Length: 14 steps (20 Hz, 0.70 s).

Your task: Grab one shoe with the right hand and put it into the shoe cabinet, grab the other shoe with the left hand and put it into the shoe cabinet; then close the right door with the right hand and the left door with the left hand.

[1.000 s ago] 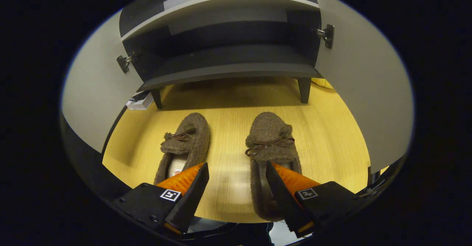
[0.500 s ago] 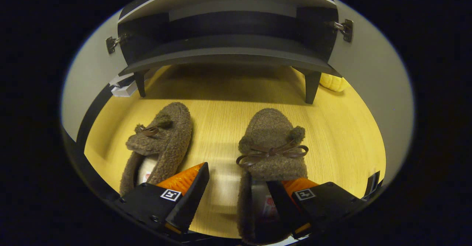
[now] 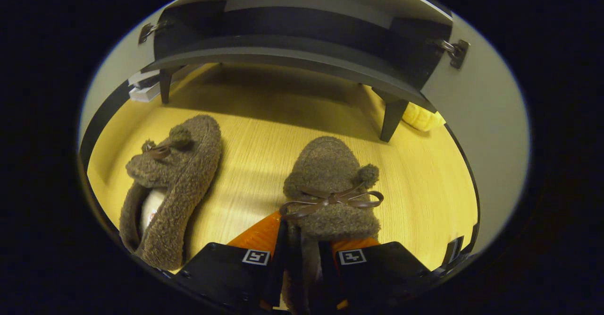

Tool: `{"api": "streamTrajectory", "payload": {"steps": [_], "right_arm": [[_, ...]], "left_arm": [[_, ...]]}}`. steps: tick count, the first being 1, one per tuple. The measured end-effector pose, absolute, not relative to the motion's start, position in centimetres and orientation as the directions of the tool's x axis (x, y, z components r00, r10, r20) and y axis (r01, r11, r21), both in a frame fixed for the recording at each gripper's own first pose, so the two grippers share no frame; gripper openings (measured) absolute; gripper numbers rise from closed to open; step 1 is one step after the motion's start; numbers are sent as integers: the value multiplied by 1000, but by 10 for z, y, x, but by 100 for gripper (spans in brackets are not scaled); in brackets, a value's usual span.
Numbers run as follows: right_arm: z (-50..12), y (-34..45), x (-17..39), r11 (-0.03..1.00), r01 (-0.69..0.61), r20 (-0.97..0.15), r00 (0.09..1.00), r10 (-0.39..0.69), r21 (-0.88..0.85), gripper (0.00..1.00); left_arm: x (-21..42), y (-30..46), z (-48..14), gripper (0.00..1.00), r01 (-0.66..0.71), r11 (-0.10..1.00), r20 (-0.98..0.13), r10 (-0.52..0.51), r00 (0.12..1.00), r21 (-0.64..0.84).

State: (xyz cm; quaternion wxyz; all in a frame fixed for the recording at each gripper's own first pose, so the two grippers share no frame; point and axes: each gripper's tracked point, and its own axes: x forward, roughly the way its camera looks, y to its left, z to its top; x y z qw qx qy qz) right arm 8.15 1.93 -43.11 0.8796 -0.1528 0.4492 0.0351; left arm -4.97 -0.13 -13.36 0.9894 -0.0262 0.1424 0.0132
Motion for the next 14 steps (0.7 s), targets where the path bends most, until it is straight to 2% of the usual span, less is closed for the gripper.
{"api": "streamTrajectory", "payload": {"steps": [1, 3, 4, 5, 6, 8, 9, 10, 14], "right_arm": [[-427, 22, 74, 953, -195, -808, 584, -75, -230, 16], [-421, 23, 69, 954, -212, -808, 587, -49, -211, 15], [-429, 24, 67, 952, -228, -821, 569, -37, -202, 6], [-427, 23, 60, 948, -245, -826, 563, -32, -204, 0], [-425, 23, 58, 938, -273, -829, 559, -25, -212, 2], [-417, 19, 56, 931, -284, -816, 577, -26, -230, 0], [-412, 19, 52, 937, -274, -818, 575, -21, -216, 2], [-410, 20, 47, 947, -258, -821, 571, -11, -192, 2], [-392, 12, 28, 964, -220, -816, 578, 5, -150, 2]], "left_arm": [[-49, -2, -133, 81, -29, 999, -279, 16, 960, -44], [-48, -3, -130, 84, -21, 999, -268, 10, 963, -39], [-49, -3, -128, 77, -18, 999, -265, 7, 964, -37], [-49, -3, -128, 84, -14, 999, -261, 4, 965, -35], [-49, -2, -127, 84, -10, 999, -259, 1, 966, -33], [-50, -2, -125, 84, -2, 1000, -252, -5, 968, -27], [-51, -1, -125, 77, 1, 1000, -250, -7, 968, -22], [-51, -1, -125, 84, 5, 1000, -249, -9, 969, -17], [-52, -4, -130, 84, 25, 1000, -255, -29, 966, -18]]}}
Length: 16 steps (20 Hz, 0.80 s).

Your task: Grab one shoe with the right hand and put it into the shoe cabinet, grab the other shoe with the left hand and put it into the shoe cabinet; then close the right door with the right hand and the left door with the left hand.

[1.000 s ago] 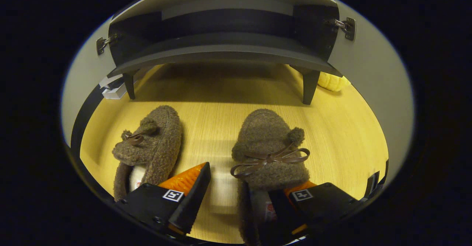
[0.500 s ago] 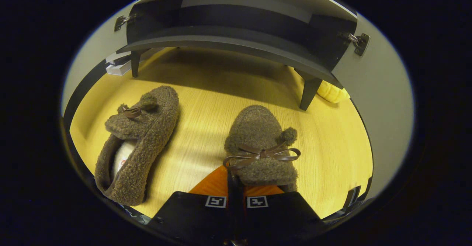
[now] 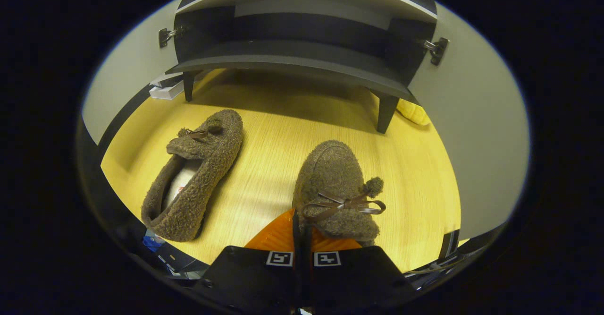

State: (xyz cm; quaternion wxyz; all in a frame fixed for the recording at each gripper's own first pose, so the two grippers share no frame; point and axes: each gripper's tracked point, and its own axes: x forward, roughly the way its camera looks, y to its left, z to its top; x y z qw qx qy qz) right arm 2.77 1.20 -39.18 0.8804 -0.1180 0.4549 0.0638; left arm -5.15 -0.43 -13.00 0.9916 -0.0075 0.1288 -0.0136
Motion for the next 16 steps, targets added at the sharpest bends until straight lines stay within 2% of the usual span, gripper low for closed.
{"api": "streamTrajectory", "payload": {"steps": [2, 3, 6, 7, 10, 16], "right_arm": [[-378, 11, 21, 964, -225, -804, 595, 18, -145, 5], [-368, 10, 19, 964, -221, -793, 609, 18, -148, 2], [-340, 18, 11, 973, -198, -767, 641, 39, -115, 5], [-331, 23, 8, 977, -191, -760, 648, 55, -92, 0], [-303, 32, 6, 982, -182, -732, 675, 87, -51, 2], [-241, 39, 26, 982, -187, -673, 730, 120, -28, 2]], "left_arm": [[-49, -8, -131, 84, 41, 999, -258, -47, 965, -27], [-48, -10, -133, 84, 52, 998, -258, -58, 964, -30], [-41, -16, -133, 84, 83, 996, -253, -85, 964, -22], [-38, -19, -133, 84, 94, 995, -251, -96, 963, -19], [-32, -27, -134, 84, 122, 992, -244, -123, 962, -22], [-21, -39, -130, 84, 143, 989, -221, -145, 965, -27]]}}
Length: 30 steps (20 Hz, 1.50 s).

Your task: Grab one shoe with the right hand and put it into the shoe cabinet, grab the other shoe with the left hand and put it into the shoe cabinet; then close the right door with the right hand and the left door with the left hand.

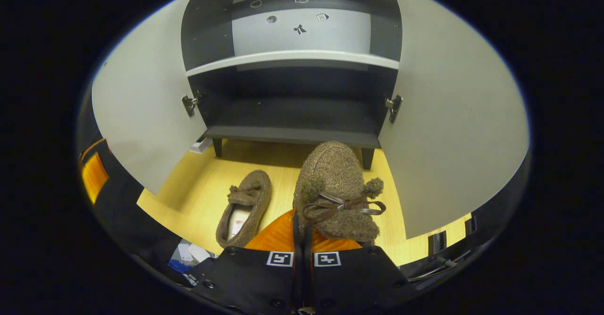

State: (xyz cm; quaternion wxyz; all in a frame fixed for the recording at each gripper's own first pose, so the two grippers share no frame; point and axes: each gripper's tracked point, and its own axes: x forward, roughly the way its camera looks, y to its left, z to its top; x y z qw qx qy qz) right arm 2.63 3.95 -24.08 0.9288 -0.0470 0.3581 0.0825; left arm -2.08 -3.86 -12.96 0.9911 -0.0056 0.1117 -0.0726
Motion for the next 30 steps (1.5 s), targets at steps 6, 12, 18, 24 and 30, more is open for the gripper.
{"api": "streamTrajectory", "payload": {"steps": [6, 12, 18, 24, 30], "right_arm": [[-153, 60, 67, 977, -215, -542, 821, 182, 3, 2], [-75, 72, 122, 965, -261, -419, 876, 239, 3, 2], [-30, 70, 194, 963, -268, -331, 910, 248, -14, 2], [-6, 77, 271, 971, -234, -269, 933, 239, 51, 2], [8, 83, 338, 972, -233, -225, 949, 221, -29, 2]], "left_arm": [[-12, -33, -126, 84, 130, 992, -224, -127, 966, -3], [13, -30, -107, 84, 129, 988, -206, -109, 973, 84], [37, -34, -98, 84, 88, 995, -222, -97, 970, -49], [52, -34, -92, 84, 59, 998, -223, -56, 973, 4], [62, -42, -89, 84, 31, 999, -225, -32, 974, -7]]}}
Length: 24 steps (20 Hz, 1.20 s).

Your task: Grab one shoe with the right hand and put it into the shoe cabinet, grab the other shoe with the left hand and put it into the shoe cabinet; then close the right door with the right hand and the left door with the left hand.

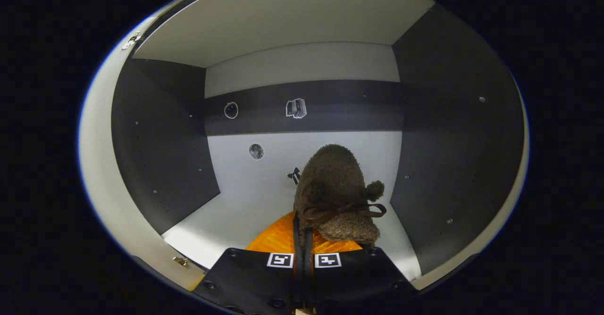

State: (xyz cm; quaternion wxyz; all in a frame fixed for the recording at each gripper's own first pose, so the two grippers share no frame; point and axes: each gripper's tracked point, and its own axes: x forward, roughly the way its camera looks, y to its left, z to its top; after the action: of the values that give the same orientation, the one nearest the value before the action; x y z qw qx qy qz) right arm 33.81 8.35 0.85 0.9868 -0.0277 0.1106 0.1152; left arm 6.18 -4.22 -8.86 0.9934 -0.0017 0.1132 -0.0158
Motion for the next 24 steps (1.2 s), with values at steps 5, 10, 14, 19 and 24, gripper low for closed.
{"api": "streamTrajectory", "payload": {"steps": [5, 10, 14, 19, 24], "right_arm": [[-23, 89, 367, 970, -240, -275, 936, 218, -49, 4], [-38, 108, 376, 964, -266, -276, 925, 261, 22, 8], [-53, 127, 373, 950, -302, -338, 889, 309, 74, 24], [-54, 145, 355, 934, -346, -379, 855, 353, 91, 64], [-52, 153, 331, 914, -397, -433, 811, 394, 89, 91]], "left_arm": [[56, -29, -90, 84, -38, 999, -238, 39, 971, 10], [49, -12, -94, 84, -122, 992, -255, 115, 960, -12], [46, -9, -99, 84, -139, 990, -272, 135, 953, 6], [41, -12, -98, 84, -138, 990, -267, 133, 954, 1], [34, -11, -97, 84, -133, 991, -250, 125, 960, -14]]}}
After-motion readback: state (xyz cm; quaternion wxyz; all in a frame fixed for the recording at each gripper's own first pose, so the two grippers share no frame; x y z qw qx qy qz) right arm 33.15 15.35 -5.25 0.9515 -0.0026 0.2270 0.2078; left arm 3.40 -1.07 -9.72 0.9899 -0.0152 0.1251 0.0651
